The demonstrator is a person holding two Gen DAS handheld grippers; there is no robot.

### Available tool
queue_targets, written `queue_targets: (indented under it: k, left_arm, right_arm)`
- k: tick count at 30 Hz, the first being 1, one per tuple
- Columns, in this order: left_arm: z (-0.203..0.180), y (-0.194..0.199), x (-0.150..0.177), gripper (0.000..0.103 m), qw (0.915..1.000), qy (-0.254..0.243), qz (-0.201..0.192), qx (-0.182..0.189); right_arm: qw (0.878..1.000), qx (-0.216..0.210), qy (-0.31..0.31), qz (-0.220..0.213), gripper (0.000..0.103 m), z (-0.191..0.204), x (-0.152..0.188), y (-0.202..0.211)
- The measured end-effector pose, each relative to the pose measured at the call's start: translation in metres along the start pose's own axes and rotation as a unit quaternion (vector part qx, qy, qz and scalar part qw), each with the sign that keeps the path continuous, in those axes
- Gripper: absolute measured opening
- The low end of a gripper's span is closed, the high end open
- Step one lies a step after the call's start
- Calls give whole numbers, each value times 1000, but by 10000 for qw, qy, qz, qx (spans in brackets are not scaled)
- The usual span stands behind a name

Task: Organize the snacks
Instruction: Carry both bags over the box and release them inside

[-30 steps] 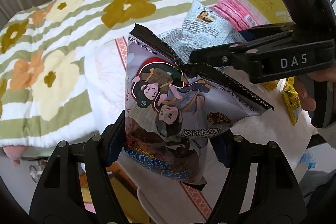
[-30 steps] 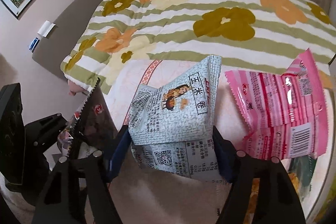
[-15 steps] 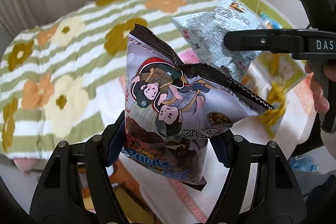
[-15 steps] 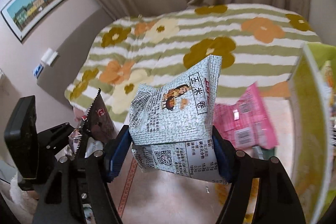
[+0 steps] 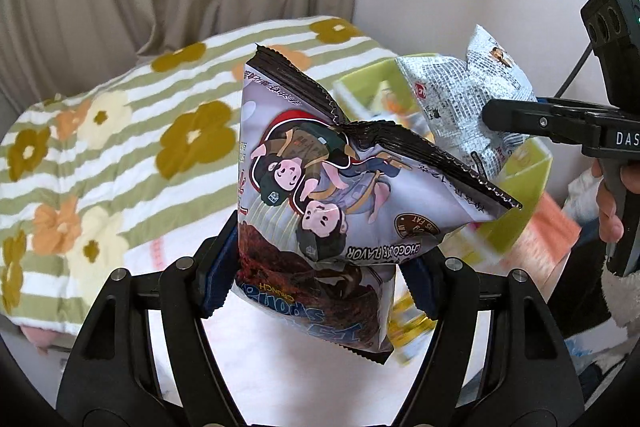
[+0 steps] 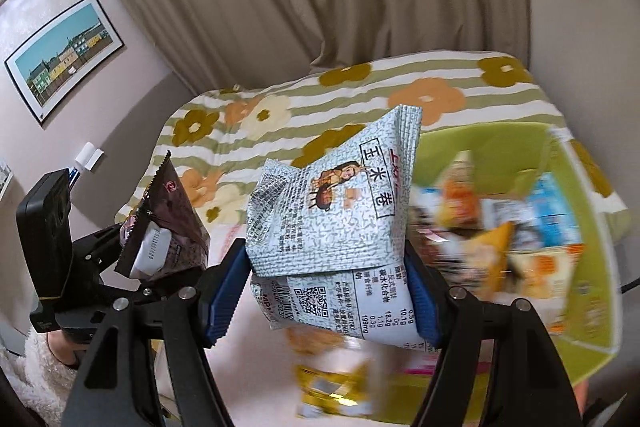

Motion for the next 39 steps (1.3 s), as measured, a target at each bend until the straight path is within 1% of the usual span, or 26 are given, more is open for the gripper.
queue_targets:
  k: [3, 8, 12, 15, 19, 21, 24, 25, 26, 28, 31, 33, 36, 39]
  left_arm:
    - [-37, -22, -16, 69, 10000, -39, -18, -27]
    - [-89, -63, -31, 69, 9999, 50, 70, 103]
    - [-121, -96, -32, 69, 9993, 44, 319, 169]
    - [-134, -117, -30, 69, 9982, 44, 547, 237]
    - [-139, -143, -27, 69, 9960, -86, 870, 198]
    - [-139, -150, -26, 69, 9950, -101, 976, 212]
    - [-144, -159, -26, 75, 9927, -115, 1112, 444]
    - [-146, -163, -24, 83, 9916, -142, 1197, 473]
    - [-147, -165, -22, 95, 9910, -142, 1247, 471]
    - [-146, -169, -19, 102, 9905, -103, 1288, 464]
    - [-142, -171, -12, 102, 9897, -19, 1355, 457]
    - [-141, -169, -9, 102, 9892, 74, 1368, 520]
    - [-143, -155, -11, 102, 9907, 96, 1217, 605]
    - [-145, -140, -19, 102, 9932, 89, 975, 626]
  right_arm:
    - [10000, 31, -57, -34, 68, -42, -4, 11]
    - [10000, 91, -36, -13, 68, -91, -6, 19]
    - [10000, 37, -86, 2, 68, -120, -8, 21]
    - [9999, 12, -153, 8, 68, -133, -9, 20]
    - [9995, -30, -317, -18, 68, -145, -9, 17]
    - [9990, -47, -448, -26, 68, -150, -11, 14]
    - [9983, -79, -577, -3, 68, -157, -13, 10]
    - [9982, -70, -590, 14, 68, -158, -13, 8]
    - [9982, -63, -602, 48, 68, -161, -14, 4]
    - [9977, -69, -672, 101, 68, -163, -12, -1]
    - [9967, -111, -770, 242, 68, -167, -9, -12]
    - [9966, -109, -748, 339, 68, -167, -8, -20]
    - [9967, -127, -687, 410, 69, -166, -11, -27]
    - [9971, -174, -600, 428, 69, -162, -17, -33]
Point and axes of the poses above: each gripper's, at about its wrist camera, not at the fingertips, and y roughly against the way its jaws point, z to its left, x to its underside, the point moved 10 cm from there along -y, roughly the way its jaws point, and after that the axes turned 13 degrees about x, right-handed, at the moved point
